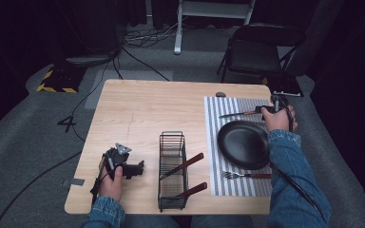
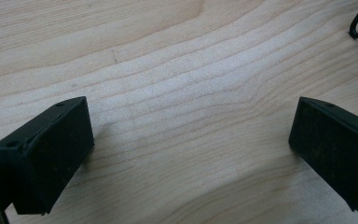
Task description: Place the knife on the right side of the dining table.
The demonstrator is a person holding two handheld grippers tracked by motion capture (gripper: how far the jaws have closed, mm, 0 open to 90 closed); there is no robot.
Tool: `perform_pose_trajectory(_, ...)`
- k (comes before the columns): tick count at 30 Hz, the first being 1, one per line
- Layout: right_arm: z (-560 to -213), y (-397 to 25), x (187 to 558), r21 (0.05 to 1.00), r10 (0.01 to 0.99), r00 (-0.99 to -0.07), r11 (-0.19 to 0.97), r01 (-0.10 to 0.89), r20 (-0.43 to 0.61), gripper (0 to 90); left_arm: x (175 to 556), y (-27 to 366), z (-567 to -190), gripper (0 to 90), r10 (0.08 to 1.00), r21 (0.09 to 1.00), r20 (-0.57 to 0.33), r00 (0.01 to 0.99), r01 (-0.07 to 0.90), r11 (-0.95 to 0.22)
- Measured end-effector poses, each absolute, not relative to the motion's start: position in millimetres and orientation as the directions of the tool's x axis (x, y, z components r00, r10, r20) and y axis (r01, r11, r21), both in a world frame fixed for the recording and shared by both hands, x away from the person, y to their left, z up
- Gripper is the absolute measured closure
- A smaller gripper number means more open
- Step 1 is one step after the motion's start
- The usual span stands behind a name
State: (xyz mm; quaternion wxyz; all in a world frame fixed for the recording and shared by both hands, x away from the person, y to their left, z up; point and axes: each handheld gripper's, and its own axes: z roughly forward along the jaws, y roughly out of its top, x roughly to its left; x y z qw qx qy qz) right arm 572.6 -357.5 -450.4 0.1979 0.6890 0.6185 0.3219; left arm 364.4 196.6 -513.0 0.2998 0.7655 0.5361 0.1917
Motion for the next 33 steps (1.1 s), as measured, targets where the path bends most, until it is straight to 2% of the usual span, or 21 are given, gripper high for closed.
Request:
perform_pose_trajectory(17,-470.3,-363.3,573.4,0.659,0.973,0.059,-0.196,0.726,0.224,40.1,364.7,195.7,-513.1,0.0,0.938,0.666,-0.031,0.344,0.707,-0.237)
perform_pose_trajectory(33,-481.0,-363.3,578.2,0.651,0.977,0.075,-0.19,0.735,0.2,39.7,364.8,195.8,-513.2,0.0,0.938,0.667,-0.03,0.345,0.706,-0.238)
